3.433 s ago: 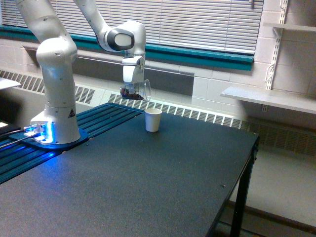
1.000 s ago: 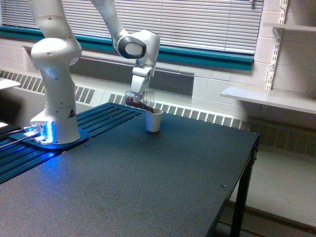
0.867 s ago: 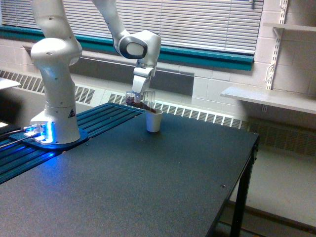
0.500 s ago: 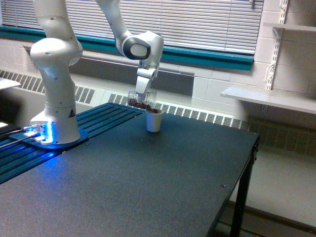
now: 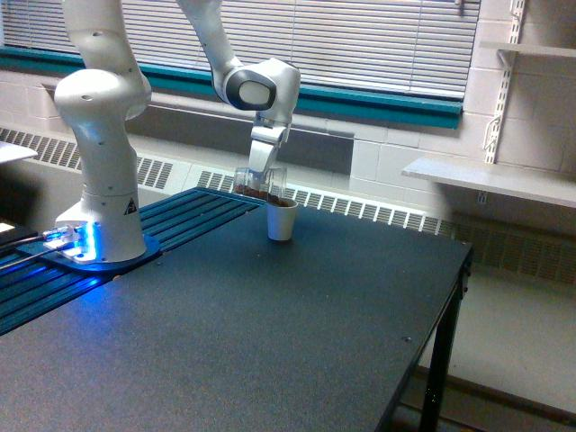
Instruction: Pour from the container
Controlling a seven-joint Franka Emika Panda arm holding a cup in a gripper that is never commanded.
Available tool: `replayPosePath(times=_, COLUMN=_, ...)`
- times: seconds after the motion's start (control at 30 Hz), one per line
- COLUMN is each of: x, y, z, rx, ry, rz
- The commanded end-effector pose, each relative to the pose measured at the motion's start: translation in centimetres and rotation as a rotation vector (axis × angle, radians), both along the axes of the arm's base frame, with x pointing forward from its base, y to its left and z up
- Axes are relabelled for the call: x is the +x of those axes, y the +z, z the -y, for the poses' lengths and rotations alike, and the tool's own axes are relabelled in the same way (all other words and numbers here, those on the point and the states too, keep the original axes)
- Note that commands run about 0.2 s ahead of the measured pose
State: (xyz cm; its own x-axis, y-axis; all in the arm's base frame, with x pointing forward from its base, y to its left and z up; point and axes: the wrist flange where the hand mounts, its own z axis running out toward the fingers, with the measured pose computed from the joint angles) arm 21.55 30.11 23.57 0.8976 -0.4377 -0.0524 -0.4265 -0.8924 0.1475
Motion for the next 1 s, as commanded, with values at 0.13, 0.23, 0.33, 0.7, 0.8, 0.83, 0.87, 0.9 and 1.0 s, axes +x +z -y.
replayPosePath(times=0.13, x=0.68, y=0.67, z=0.11, rx=0.008, ry=0.007, rz=0.006)
replayPosePath(times=0.23, x=0.86, y=0.81, z=0.20, rx=0.006, ry=0.010, rz=0.005)
replayPosePath(times=0.33, x=1.01, y=0.96, z=0.30, rx=0.007, ry=0.014, rz=0.003)
replayPosePath(times=0.7, x=0.81, y=1.05, z=0.18, rx=0.013, ry=0.030, rz=-0.022)
replayPosePath(times=0.8, x=0.66, y=0.96, z=0.03, rx=0.016, ry=0.036, rz=-0.030)
replayPosePath(times=0.83, x=0.63, y=0.94, z=0.00, rx=0.017, ry=0.036, rz=-0.031)
replayPosePath(times=0.87, x=0.60, y=0.91, z=-0.04, rx=0.018, ry=0.037, rz=-0.032)
replayPosePath(times=0.9, x=0.56, y=0.88, z=-0.08, rx=0.019, ry=0.036, rz=-0.034)
replayPosePath(times=1.0, x=0.32, y=0.71, z=-0.27, rx=0.021, ry=0.039, rz=-0.042)
